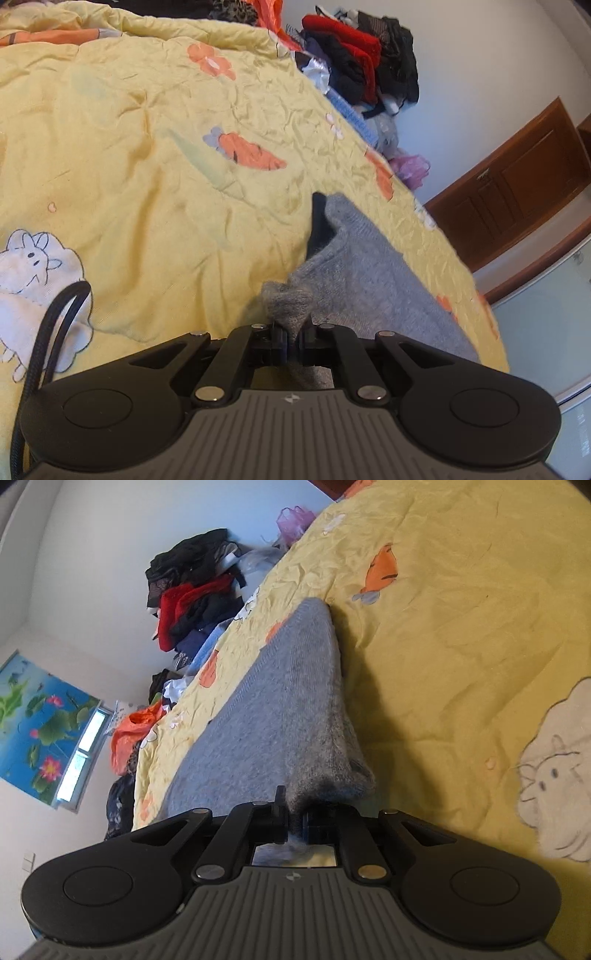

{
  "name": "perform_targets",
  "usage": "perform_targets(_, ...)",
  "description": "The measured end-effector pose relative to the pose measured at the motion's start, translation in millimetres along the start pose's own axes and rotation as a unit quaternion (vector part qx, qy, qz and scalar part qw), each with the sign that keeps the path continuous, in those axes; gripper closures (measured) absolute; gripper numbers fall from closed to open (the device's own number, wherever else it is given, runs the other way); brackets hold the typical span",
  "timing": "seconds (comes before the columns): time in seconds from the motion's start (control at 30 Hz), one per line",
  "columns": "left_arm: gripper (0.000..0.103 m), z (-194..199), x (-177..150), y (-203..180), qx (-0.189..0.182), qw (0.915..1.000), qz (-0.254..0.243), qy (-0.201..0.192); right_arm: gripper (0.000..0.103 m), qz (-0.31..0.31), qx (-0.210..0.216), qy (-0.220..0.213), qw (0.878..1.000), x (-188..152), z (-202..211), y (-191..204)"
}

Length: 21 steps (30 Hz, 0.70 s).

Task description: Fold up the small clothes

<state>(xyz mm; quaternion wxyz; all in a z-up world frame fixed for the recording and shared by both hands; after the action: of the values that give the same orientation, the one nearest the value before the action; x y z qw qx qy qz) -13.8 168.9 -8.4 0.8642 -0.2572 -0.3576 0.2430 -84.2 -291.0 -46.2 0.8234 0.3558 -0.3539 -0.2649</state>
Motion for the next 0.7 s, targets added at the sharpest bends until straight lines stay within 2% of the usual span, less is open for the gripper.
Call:
perform_targets(0.07,0.098,-7,-9,2,0.002,0.9999,0.0,0.016,0.089,-0.033,0.004,0.004,0.999,5,0,-16)
perform_targets(0.13,0.097,-7,-18,5,-0.011,0.9996,0.021,0.014,0.085,-0.047,0.01,0.004,0.999,8,4,-19)
perform_targets(0.2,0.093,-7,-24,8,-0.033,0.998,0.051,0.018,0.069,-0.026,-0.011,-0.018,0.999,17,10,-10)
perform_targets(0.27,0.089,-7,-28,13,-0.049,0.9957,0.078,0.01,0.028,-0.021,-0.021,-0.06,0.998,28,22,-4)
perform_targets(0.33,0.089,-8,-27,12,-0.051,0.9954,0.081,0.005,0.021,-0.002,-0.018,-0.101,0.995,39,31,9)
perform_targets(0.4,0.089,-9,-26,7,-0.039,0.9966,0.073,-0.001,0.021,0.029,-0.02,-0.12,0.992,44,32,25)
perform_targets(0.43,0.089,-10,-26,1,-0.025,0.9982,0.054,-0.008,0.021,0.042,-0.013,-0.12,0.992,45,29,33)
perform_targets(0.47,0.096,-10,-27,-9,-0.003,0.9996,0.021,-0.018,0.02,0.052,-0.004,-0.113,0.992,47,23,41)
perform_targets(0.53,0.097,-9,-34,-31,0.047,0.9957,-0.063,-0.048,0.018,0.068,0.015,-0.079,0.994,47,5,57)
perform_targets(0.57,0.097,-7,-40,-44,0.067,0.9895,-0.109,-0.067,0.016,0.077,0.026,-0.055,0.995,48,-6,66)
perform_targets(0.6,0.097,-4,-50,-58,0.086,0.9787,-0.163,-0.09,0.015,0.09,0.038,-0.023,0.995,48,-21,78)
perform_targets(0.7,0.097,-1,-82,-96,0.091,0.9411,-0.299,-0.128,0.009,0.153,0.073,0.086,0.982,42,-77,124)
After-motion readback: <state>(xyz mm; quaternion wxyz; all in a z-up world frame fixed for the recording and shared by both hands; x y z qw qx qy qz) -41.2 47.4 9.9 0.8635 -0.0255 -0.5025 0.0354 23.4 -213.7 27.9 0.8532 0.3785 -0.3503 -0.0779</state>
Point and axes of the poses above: each gripper's, at about its wrist camera, not at the fingertips, and z roughly against the way its jaws point, y to its left, x to its top, the point moved 2 cm from there along -z, roughly the way its jaws point, and after that the axes turned 1 degree about y, right-handed, at the moved point
